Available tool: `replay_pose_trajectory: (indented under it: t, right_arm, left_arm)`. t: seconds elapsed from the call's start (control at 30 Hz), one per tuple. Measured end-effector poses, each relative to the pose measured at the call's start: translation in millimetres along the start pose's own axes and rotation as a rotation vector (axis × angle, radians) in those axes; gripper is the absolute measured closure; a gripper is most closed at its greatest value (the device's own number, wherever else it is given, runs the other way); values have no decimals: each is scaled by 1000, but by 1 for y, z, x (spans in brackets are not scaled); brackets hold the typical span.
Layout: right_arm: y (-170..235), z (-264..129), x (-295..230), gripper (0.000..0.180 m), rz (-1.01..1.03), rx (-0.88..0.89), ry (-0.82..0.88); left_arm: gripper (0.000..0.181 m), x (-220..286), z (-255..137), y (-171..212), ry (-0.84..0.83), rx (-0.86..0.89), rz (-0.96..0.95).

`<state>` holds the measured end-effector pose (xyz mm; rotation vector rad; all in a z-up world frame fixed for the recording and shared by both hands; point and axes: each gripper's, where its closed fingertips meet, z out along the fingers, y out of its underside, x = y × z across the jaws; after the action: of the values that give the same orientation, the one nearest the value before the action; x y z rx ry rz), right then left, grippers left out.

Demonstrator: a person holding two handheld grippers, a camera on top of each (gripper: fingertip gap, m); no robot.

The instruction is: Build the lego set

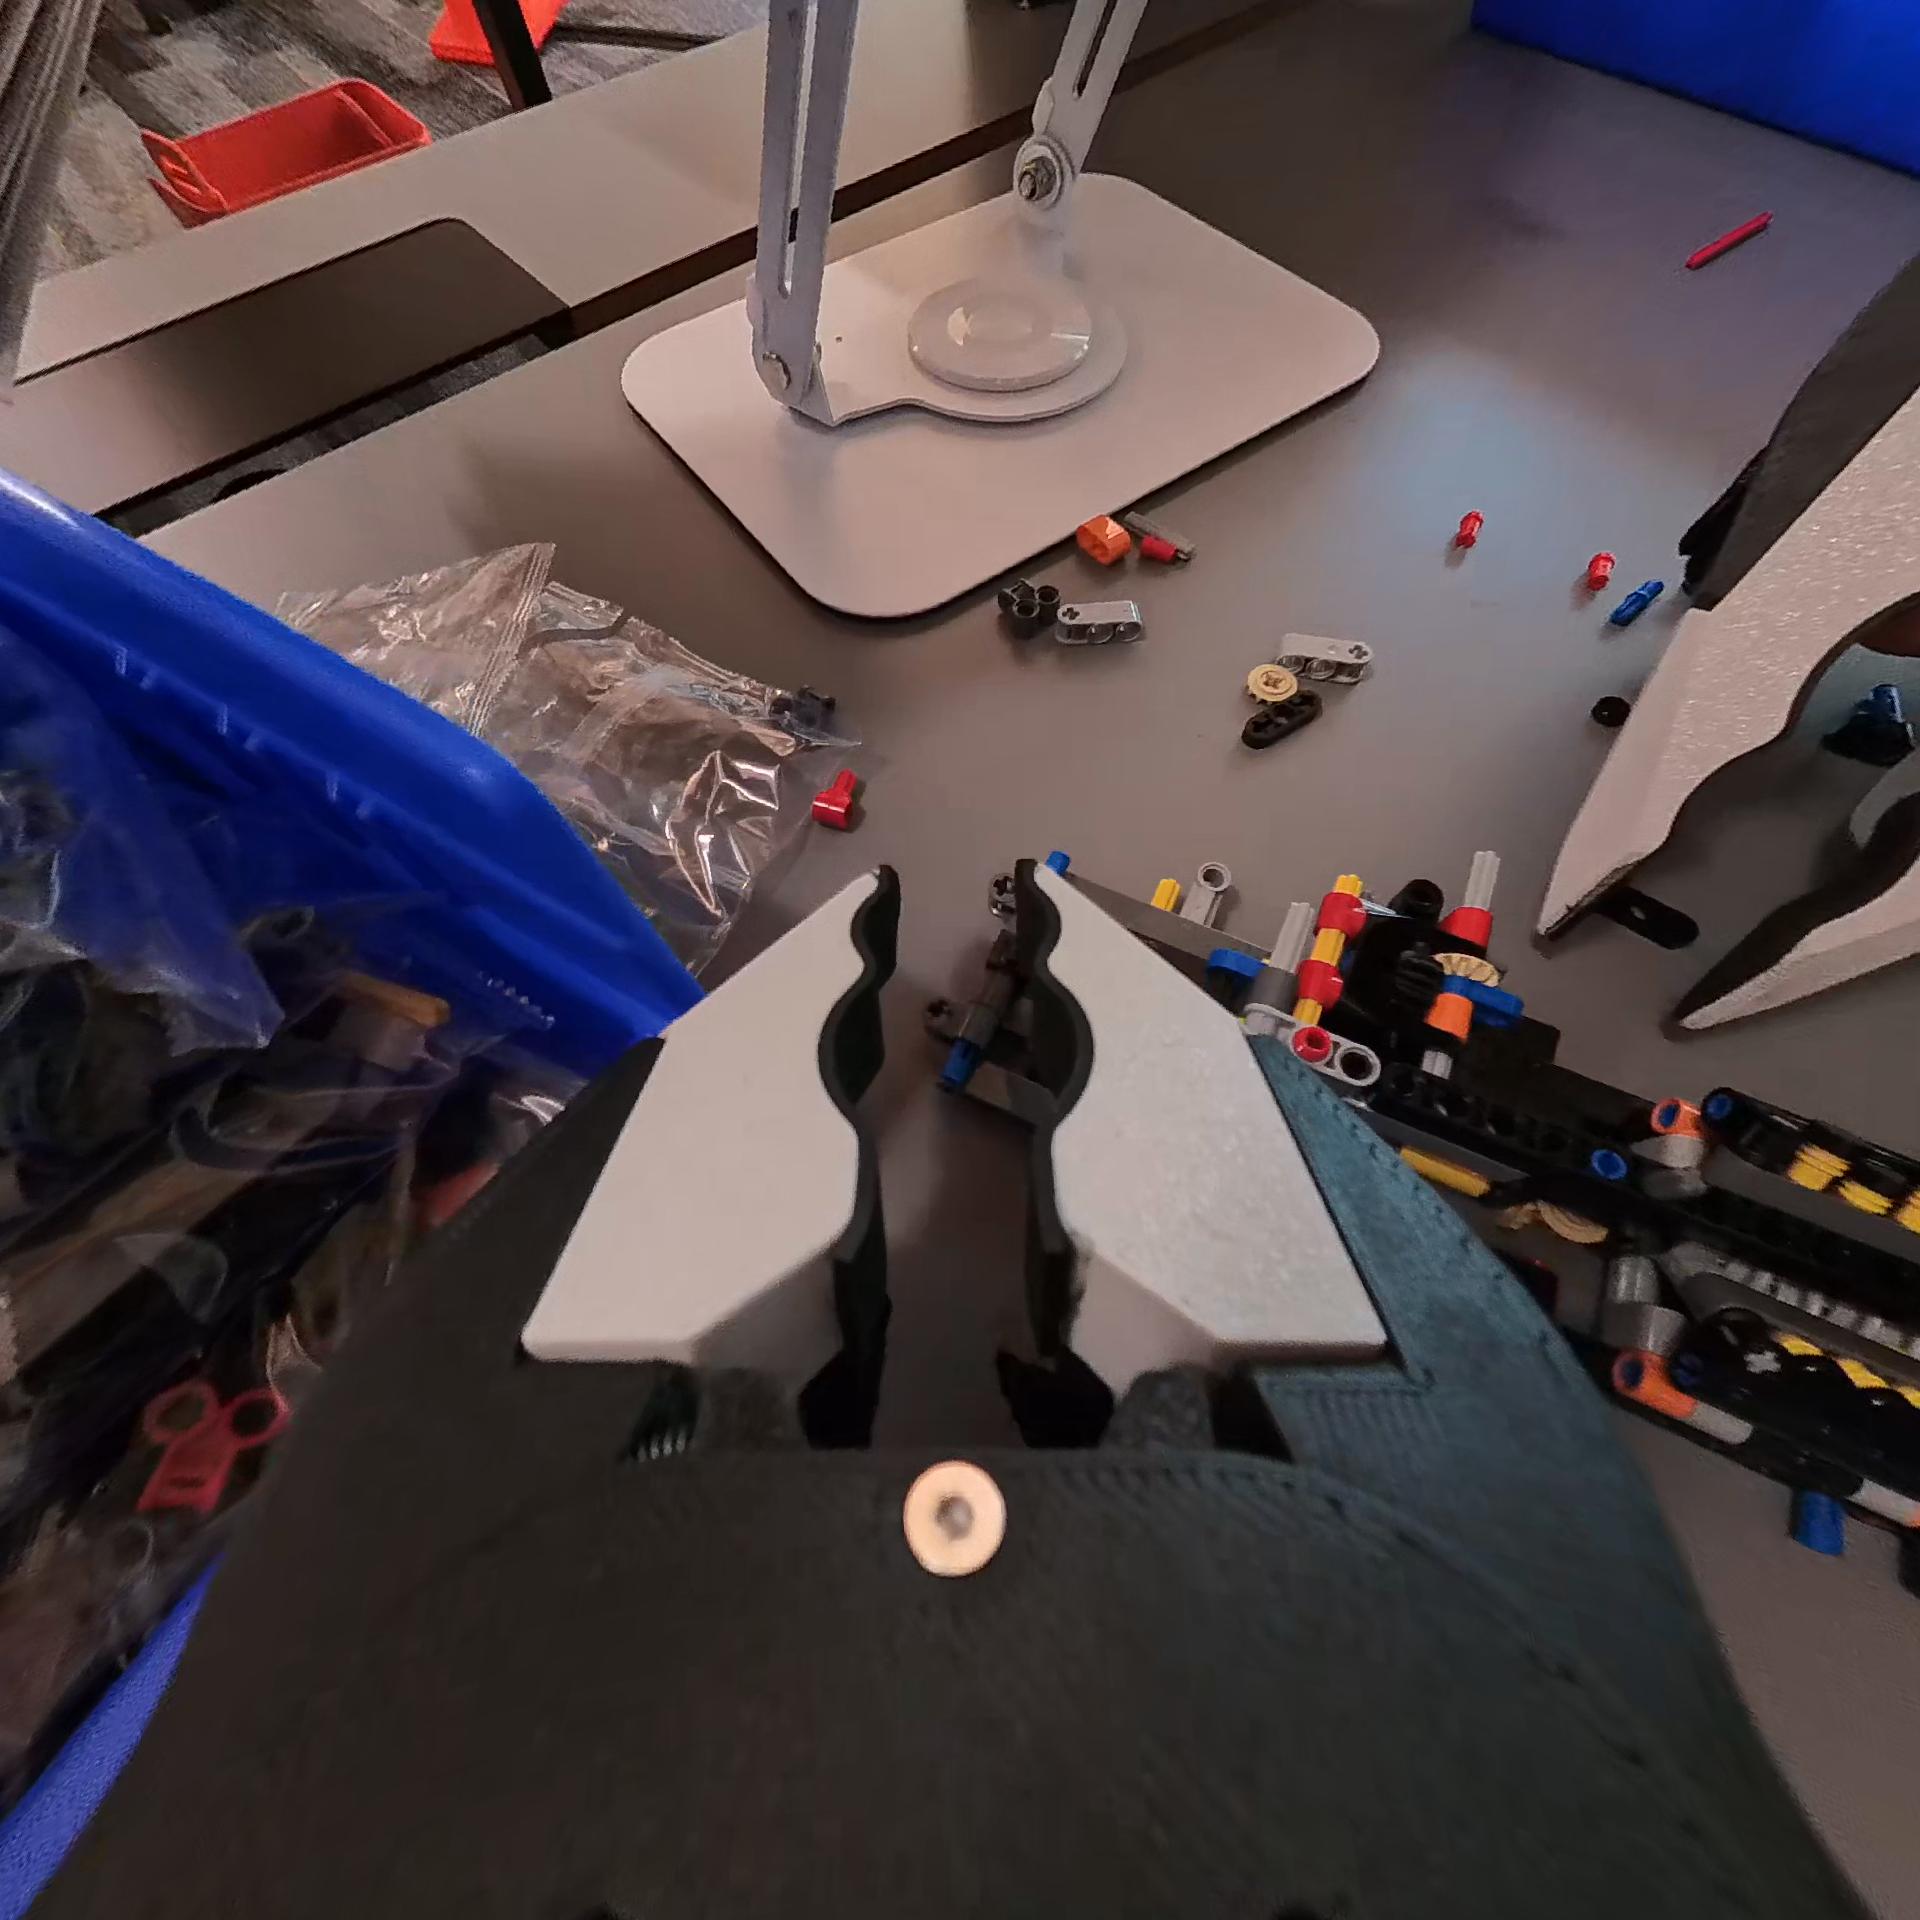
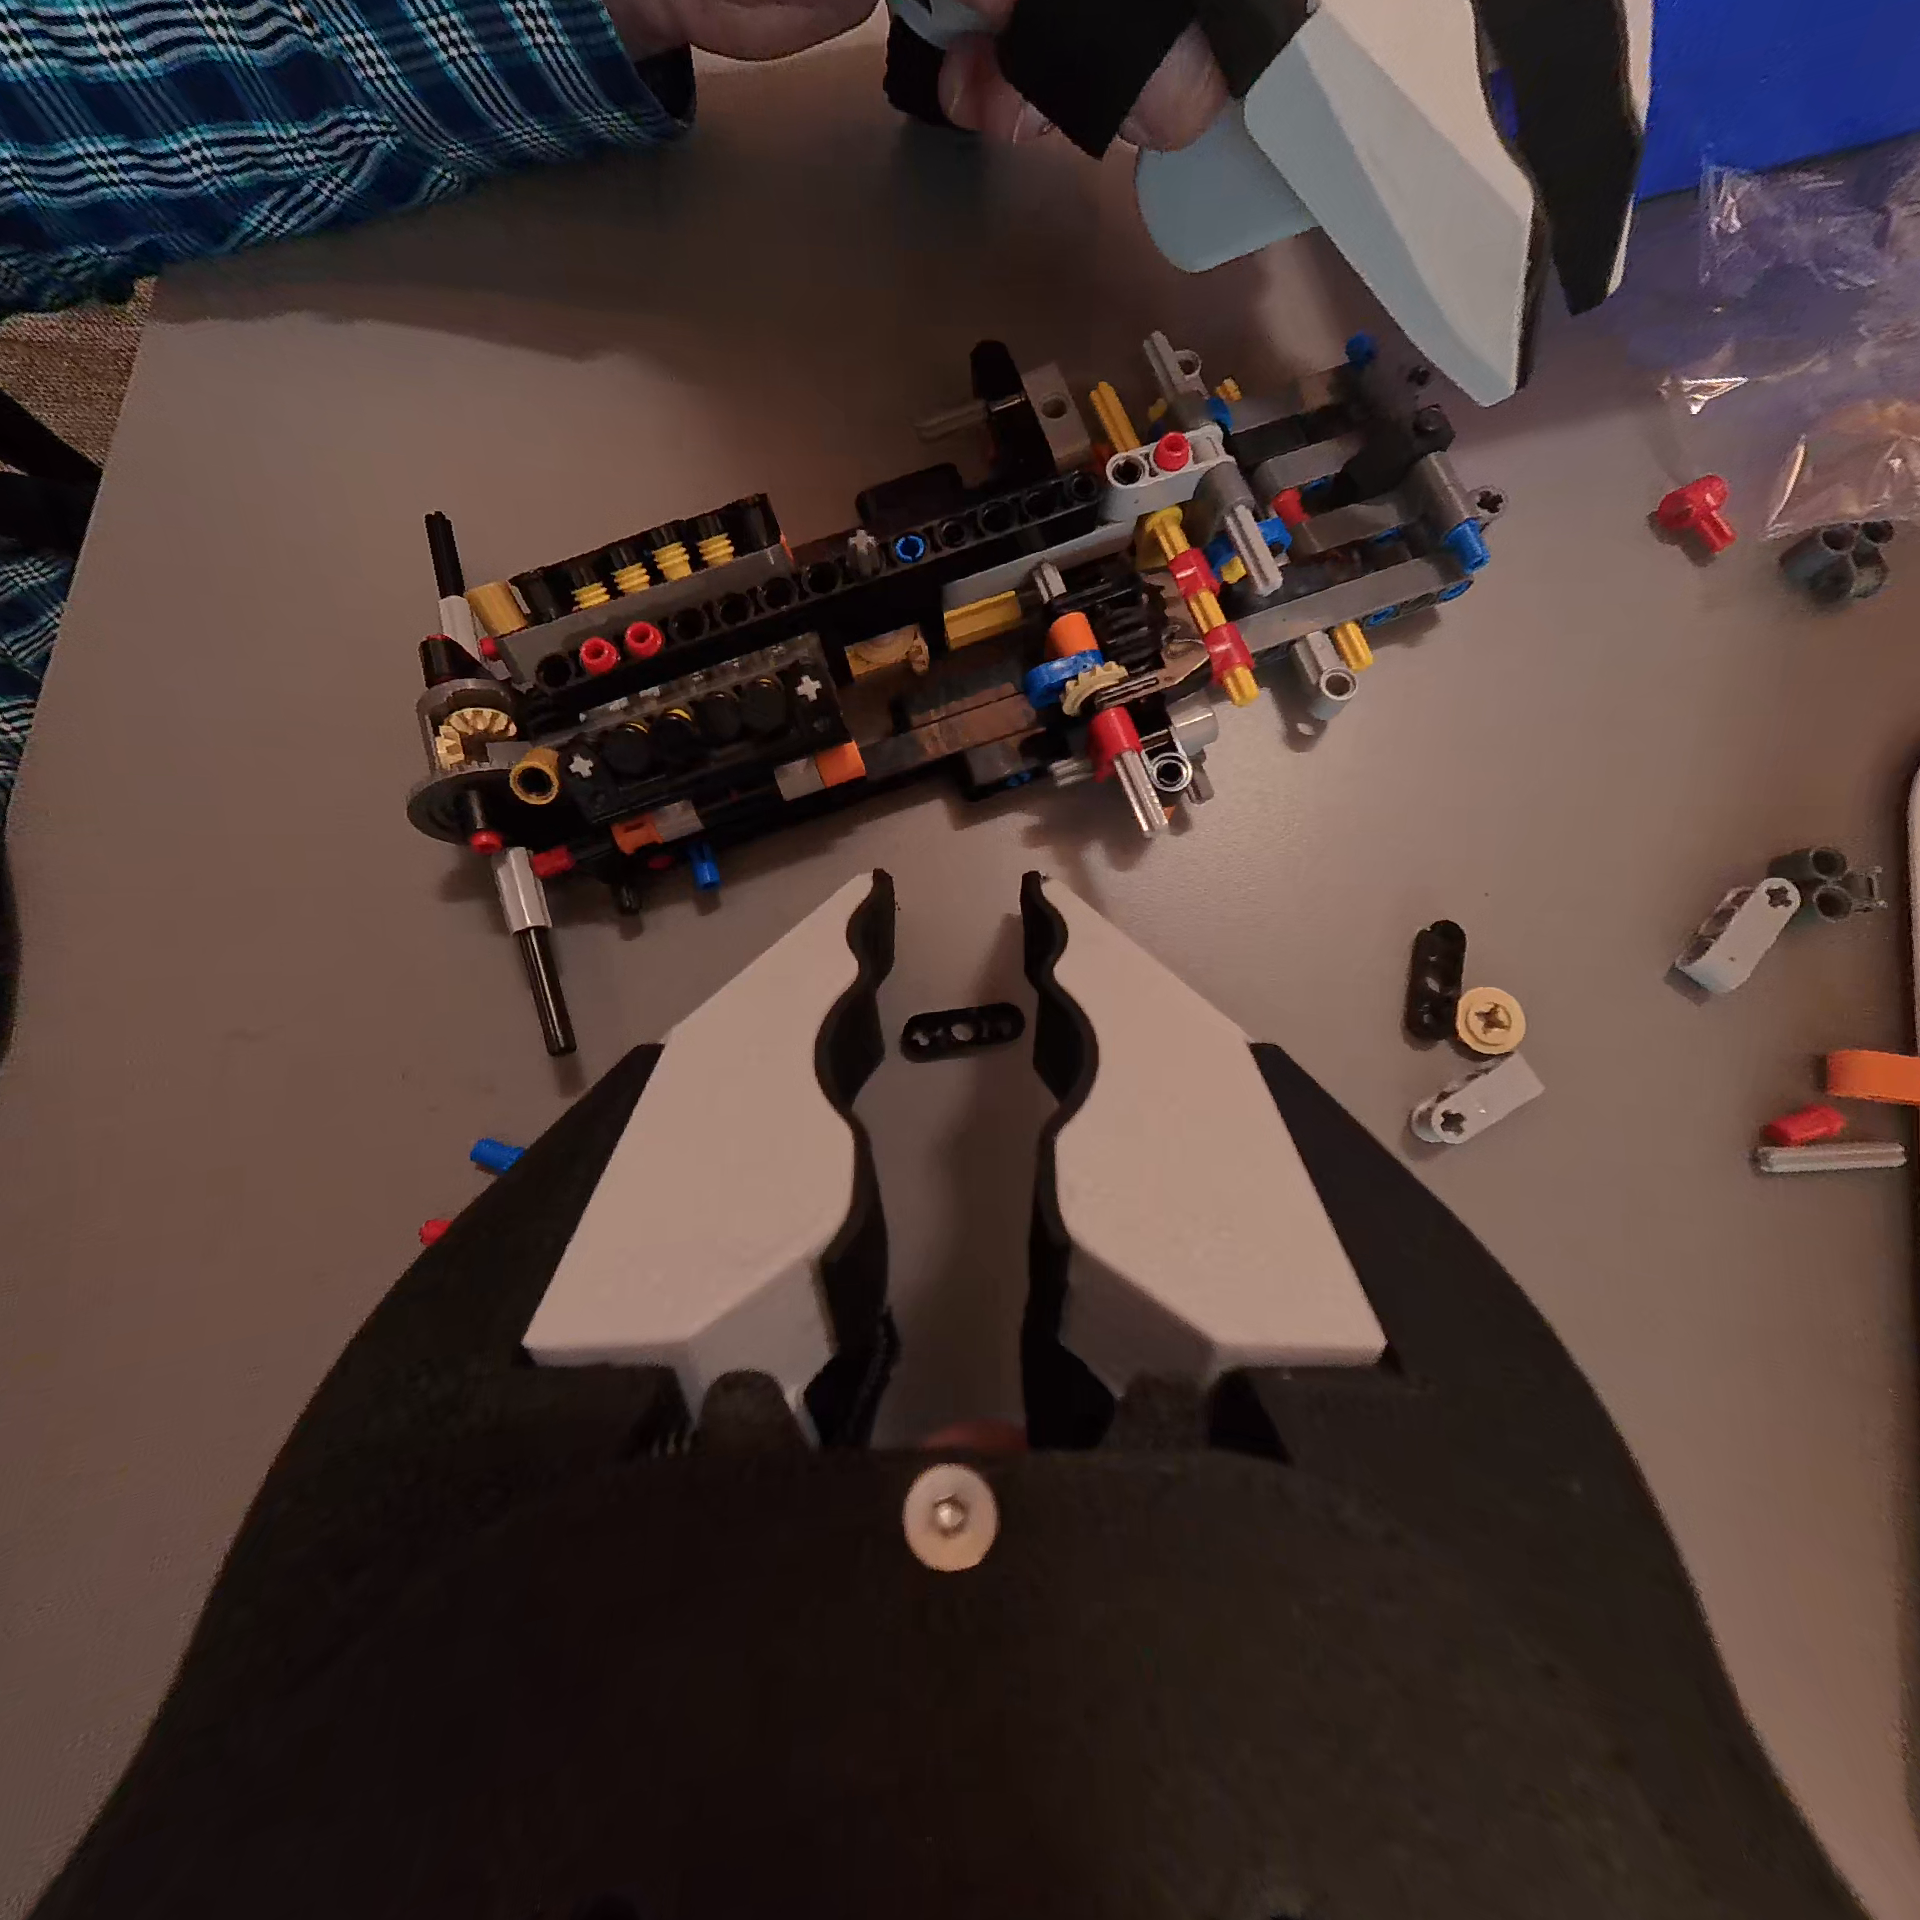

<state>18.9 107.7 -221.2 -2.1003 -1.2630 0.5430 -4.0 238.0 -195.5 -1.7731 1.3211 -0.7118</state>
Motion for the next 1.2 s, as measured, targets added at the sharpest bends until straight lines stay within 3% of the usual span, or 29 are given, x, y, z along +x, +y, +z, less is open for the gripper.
replay_pose_trajectory:
  t: [0.03, 0.6, 0.9, 1.0, 1.2]
  right_arm:
    - [0, 0, 0, 158, 0, 0, 1]
    - [1, 1, 2, 155, 14, 2, 6]
    - [-1, -6, 7, 154, 22, 13, 25]
    - [-1, -12, 7, 154, 31, 29, 34]
    - [5, -16, 3, 154, 57, 51, 28]
  left_arm:
    - [159, 0, 0, 0, 0, 0, 0]
    - [159, -1, -2, -1, 0, 7, -4]
    - [148, 12, -43, -39, 103, 168, -39]
    - [138, 37, -53, -42, 178, 125, -29]
    - [82, 85, -46, -5, 230, -188, -84]
